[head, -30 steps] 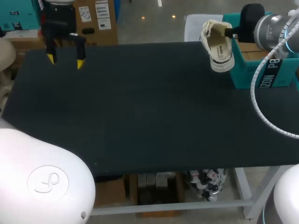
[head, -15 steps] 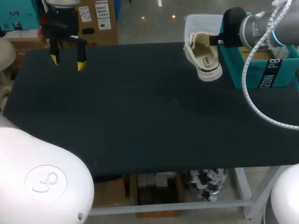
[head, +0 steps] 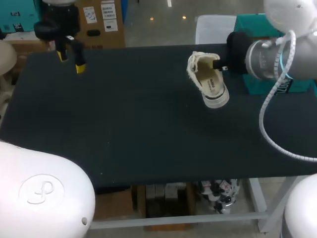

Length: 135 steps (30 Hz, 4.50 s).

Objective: Open the shoe tongue, take the insole out of the shoe, put the insole back into the shoe, and pack the shoe into the shoebox

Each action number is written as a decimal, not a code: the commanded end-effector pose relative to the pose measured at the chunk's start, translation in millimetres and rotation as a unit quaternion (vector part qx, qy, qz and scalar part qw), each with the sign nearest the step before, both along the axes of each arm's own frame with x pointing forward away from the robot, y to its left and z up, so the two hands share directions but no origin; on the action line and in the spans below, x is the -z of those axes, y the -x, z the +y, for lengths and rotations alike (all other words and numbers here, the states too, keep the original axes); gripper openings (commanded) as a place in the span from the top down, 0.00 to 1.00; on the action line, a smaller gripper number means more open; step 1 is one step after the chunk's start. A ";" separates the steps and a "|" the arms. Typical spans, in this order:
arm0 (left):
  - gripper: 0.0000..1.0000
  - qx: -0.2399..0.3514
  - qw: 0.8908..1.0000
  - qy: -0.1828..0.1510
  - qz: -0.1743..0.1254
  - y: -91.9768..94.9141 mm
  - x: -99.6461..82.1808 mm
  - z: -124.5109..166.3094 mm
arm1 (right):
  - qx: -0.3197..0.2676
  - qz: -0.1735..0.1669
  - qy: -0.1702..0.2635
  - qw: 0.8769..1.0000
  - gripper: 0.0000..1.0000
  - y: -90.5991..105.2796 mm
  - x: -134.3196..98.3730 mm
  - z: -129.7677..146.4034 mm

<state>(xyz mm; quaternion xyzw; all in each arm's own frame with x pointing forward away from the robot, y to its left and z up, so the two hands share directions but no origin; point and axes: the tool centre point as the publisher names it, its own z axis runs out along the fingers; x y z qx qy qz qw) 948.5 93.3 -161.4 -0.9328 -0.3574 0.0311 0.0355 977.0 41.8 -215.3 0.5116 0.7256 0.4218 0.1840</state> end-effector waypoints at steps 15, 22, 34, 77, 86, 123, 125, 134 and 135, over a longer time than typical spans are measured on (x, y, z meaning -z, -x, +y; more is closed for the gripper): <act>0.00 -0.174 0.982 0.059 -0.042 -6.0 -12.7 -5.7 | -0.158 -0.075 -0.031 0.984 1.00 -19.2 9.9 13.7; 0.00 -0.378 0.925 0.016 0.023 -15.0 -6.9 -4.2 | -0.217 -0.045 -0.054 0.974 1.00 -36.9 7.8 13.9; 0.00 -0.511 0.859 0.011 -0.009 -7.6 -16.1 2.2 | -0.360 -0.077 -0.132 0.920 1.00 -57.9 11.5 -0.7; 0.00 -0.656 0.753 -0.006 -0.053 10.3 -24.5 5.4 | -0.341 0.284 -0.024 0.896 1.00 -82.2 2.8 -8.5; 0.00 -0.648 0.761 -0.006 -0.042 8.8 -19.2 7.2 | -0.224 0.257 0.022 0.940 1.00 -58.6 -19.1 -14.3; 0.00 -0.650 0.760 -0.008 -0.015 1.6 -14.7 17.8 | 0.129 0.078 0.034 0.988 1.00 -74.8 -81.1 -65.4; 0.00 -0.651 0.759 -0.009 -0.014 0.9 -14.7 18.3 | 0.130 0.075 0.027 0.988 1.00 -80.9 -84.4 -70.5; 0.00 -0.662 0.749 -0.023 -0.008 -4.7 -13.9 18.3 | 0.153 0.074 0.023 0.985 1.00 -120.9 -91.2 -102.5; 0.00 -0.664 0.747 -0.025 -0.008 -5.5 -13.8 18.2 | 0.153 0.075 0.023 0.985 1.00 -123.1 -90.7 -104.2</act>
